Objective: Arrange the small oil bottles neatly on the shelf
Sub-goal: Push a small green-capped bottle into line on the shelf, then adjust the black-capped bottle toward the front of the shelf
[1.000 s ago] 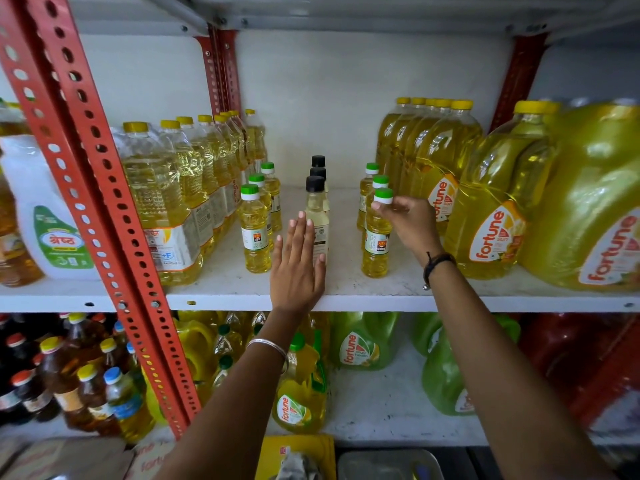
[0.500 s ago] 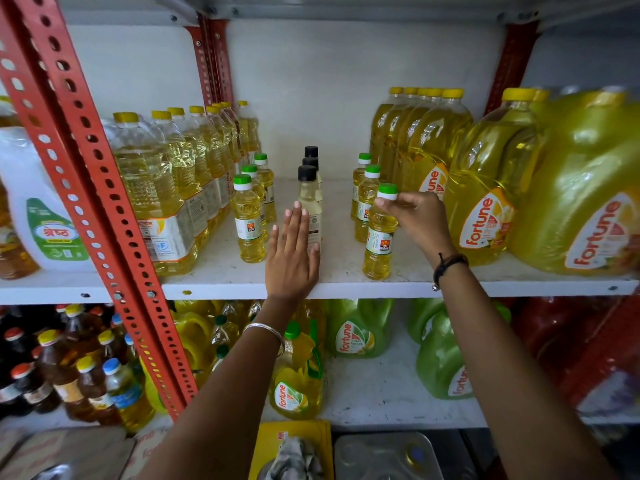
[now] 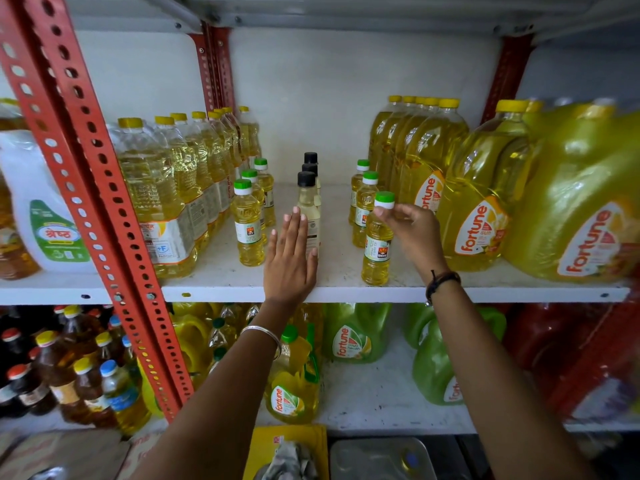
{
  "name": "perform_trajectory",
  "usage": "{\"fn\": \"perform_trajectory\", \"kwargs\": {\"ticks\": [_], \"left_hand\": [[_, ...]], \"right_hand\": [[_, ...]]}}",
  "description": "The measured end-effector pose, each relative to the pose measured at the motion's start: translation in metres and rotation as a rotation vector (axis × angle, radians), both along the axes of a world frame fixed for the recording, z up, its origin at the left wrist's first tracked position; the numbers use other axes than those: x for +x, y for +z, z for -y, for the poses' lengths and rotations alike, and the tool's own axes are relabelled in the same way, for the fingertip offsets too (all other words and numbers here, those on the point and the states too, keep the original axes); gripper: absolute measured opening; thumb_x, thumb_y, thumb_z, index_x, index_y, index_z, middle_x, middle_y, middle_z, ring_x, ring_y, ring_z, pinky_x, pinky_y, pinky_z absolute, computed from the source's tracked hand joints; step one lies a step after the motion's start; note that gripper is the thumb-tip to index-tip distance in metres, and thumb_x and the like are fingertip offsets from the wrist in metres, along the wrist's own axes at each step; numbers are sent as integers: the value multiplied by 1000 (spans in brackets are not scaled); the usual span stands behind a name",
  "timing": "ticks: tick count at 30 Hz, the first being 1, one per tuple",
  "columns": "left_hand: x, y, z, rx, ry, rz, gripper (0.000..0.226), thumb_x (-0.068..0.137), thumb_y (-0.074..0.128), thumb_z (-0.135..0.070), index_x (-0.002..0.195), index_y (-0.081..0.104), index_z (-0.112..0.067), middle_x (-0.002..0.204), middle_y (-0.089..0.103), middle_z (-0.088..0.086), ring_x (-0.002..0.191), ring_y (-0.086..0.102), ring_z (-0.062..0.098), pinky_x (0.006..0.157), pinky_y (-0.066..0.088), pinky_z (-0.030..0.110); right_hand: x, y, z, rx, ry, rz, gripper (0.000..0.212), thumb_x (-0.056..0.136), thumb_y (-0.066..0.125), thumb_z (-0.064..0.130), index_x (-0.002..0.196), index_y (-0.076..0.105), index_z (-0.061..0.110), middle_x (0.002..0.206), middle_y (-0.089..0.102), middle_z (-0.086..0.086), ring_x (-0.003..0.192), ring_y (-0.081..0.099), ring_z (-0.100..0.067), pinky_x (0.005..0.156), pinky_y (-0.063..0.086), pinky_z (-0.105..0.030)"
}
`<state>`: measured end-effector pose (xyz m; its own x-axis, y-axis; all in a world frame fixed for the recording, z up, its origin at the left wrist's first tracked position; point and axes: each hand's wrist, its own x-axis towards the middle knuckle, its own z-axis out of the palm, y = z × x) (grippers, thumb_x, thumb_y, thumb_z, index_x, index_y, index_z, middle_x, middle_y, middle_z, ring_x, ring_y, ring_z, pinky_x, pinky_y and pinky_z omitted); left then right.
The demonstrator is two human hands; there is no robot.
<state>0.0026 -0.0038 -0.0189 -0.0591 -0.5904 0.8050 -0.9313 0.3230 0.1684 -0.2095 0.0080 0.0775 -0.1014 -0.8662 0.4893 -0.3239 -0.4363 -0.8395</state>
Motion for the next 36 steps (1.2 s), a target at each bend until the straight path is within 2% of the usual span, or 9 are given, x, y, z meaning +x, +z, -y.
{"fn": "perform_trajectory", "kwargs": {"ticks": [4, 7, 11, 14, 18, 24, 29, 33, 36], "left_hand": [[11, -4, -5, 17, -30, 58, 59, 100, 25, -34, 152, 15, -7, 159, 12, 8, 148, 7, 21, 119, 7, 43], [29, -6, -10, 27, 1, 50, 60, 100, 26, -34, 152, 16, -7, 160, 11, 7, 148, 5, 20, 119, 4, 39], [57, 1, -14, 27, 58, 40, 60, 100, 26, -34, 151, 20, -5, 159, 13, 9, 148, 4, 17, 119, -3, 34], [75, 4, -13, 19, 88, 38, 60, 100, 26, -34, 151, 20, -5, 159, 14, 10, 148, 2, 16, 119, -6, 33], [81, 2, -13, 10, 106, 0, 60, 99, 27, -33, 152, 16, -7, 160, 11, 8, 148, 1, 16, 119, -4, 34], [83, 0, -12, -9, 105, 4, 61, 98, 27, -35, 152, 16, -8, 160, 10, 7, 148, 2, 16, 119, -3, 35], [83, 0, -10, -22, 113, 25, 62, 97, 27, -35, 151, 22, -5, 159, 13, 8, 148, 2, 15, 119, -3, 35], [83, -1, -10, -6, 115, 33, 62, 97, 27, -36, 151, 21, -6, 159, 13, 8, 148, 4, 16, 119, -1, 37], [84, -2, -9, 4, 123, 49, 63, 97, 27, -37, 152, 21, -6, 159, 13, 9, 148, 5, 18, 119, 0, 37]], "right_hand": [[2, -5, -5, 1, -27, 40, 36, 83, 67, 35, 110, 67, 11, 106, 71, -7, 89, 65, -7, 63, 46, -1], [8, -6, -11, -30, -130, 70, 46, 82, 67, 41, 117, 60, 11, 119, 64, -7, 109, 60, -16, 83, 50, -22], [28, 0, -28, -443, -389, 157, 33, 84, 64, 38, 101, 62, 10, 105, 59, -2, 101, 56, -21, 84, 48, -33], [60, 6, -34, -571, -337, 222, 21, 86, 63, 28, 91, 62, 8, 92, 59, 5, 86, 57, -14, 76, 48, -29], [96, 8, -15, -367, -90, 103, 22, 85, 65, 24, 100, 61, 8, 98, 63, -1, 91, 59, -14, 79, 48, -24], [121, 13, 33, 48, -4, 46, 36, 84, 64, 17, 117, 54, 6, 120, 62, -13, 110, 59, -23, 97, 48, -34], [126, 19, 54, 137, 90, 38, 27, 80, 64, 13, 107, 62, 8, 110, 70, -15, 101, 66, -27, 96, 51, -46], [125, 20, 56, 135, 81, 65, 27, 76, 71, 10, 101, 64, 3, 103, 71, -20, 97, 67, -32, 91, 54, -45], [124, 21, 51, 107, 9, 32, 32, 71, 78, 15, 98, 63, 4, 98, 70, -15, 91, 67, -26, 84, 54, -38]]}}
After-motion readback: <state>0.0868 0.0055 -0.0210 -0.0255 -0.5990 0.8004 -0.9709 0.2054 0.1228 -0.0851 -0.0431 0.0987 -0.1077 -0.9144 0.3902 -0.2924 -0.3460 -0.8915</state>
